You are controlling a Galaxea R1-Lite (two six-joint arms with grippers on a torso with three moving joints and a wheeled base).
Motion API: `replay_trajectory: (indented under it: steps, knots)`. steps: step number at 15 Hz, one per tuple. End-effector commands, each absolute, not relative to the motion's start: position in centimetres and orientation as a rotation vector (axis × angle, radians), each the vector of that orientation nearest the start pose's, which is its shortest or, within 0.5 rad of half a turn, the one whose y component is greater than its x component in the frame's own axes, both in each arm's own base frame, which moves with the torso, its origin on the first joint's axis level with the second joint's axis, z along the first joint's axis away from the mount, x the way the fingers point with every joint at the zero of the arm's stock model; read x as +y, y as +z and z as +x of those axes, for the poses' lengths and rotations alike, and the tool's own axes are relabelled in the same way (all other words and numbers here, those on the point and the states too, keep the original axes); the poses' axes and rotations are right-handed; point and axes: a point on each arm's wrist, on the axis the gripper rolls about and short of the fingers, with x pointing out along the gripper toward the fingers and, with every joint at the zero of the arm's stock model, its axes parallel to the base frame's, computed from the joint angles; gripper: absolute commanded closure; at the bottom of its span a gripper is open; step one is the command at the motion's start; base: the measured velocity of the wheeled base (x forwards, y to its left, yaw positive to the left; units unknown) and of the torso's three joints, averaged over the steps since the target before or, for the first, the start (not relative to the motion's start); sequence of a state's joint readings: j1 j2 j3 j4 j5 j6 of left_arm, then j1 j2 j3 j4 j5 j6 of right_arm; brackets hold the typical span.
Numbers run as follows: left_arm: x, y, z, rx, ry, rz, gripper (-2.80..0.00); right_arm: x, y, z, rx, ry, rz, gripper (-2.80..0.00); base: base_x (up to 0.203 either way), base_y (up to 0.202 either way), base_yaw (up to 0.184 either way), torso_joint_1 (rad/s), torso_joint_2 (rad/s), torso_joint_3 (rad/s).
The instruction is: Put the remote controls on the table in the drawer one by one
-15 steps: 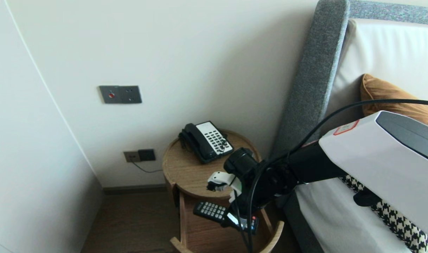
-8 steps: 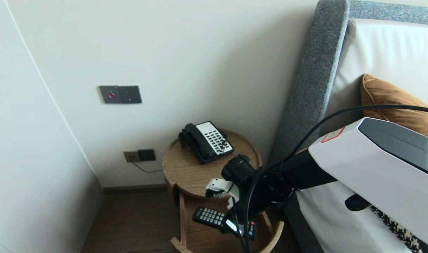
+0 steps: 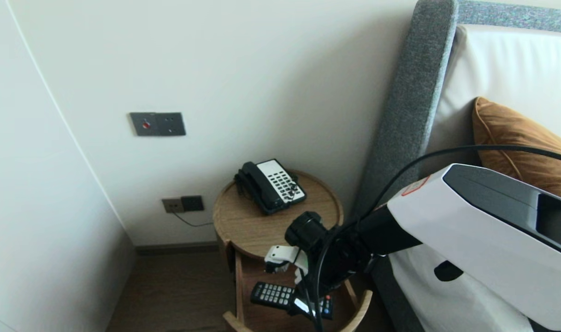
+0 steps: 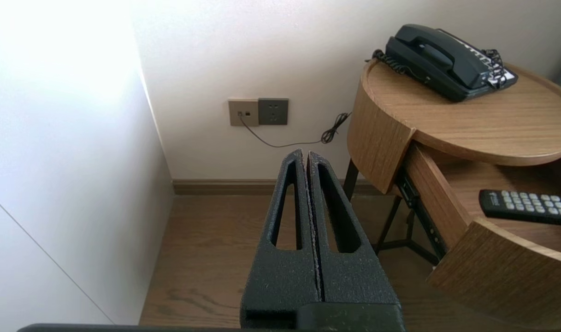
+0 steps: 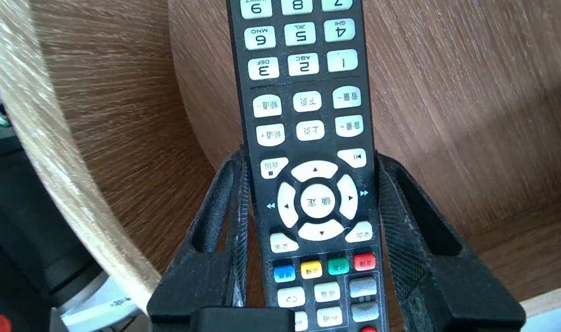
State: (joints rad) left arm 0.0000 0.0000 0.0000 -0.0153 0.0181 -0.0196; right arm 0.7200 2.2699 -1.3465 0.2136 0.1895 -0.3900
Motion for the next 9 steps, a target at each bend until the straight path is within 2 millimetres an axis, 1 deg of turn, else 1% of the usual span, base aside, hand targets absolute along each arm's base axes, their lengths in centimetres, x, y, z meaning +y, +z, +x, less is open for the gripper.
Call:
replay_trajectory:
  steps: [1, 4, 9]
  knots:
    - [0.0, 7.7, -2.3, -0.018, 0.018, -0.02, 0.0, 27.0, 3.7, 30.1, 0.962, 1.041, -0.651, 0.0, 0.0, 0.0, 0.0, 0.0, 0.0, 0.0]
    - [0.0, 7.7, -2.3, -0.017, 0.018, -0.02, 0.0, 27.4, 2.9, 30.6, 0.938, 1.051, -0.67, 0.0, 0.0, 0.0, 0.0, 0.0, 0.0, 0.0]
    - [0.0, 7.7, -2.3, -0.017, 0.018, -0.02, 0.0, 27.5, 1.8, 30.9, 0.942, 1.05, -0.72, 0.0, 0.0, 0.0, 0.0, 0.0, 0.0, 0.0]
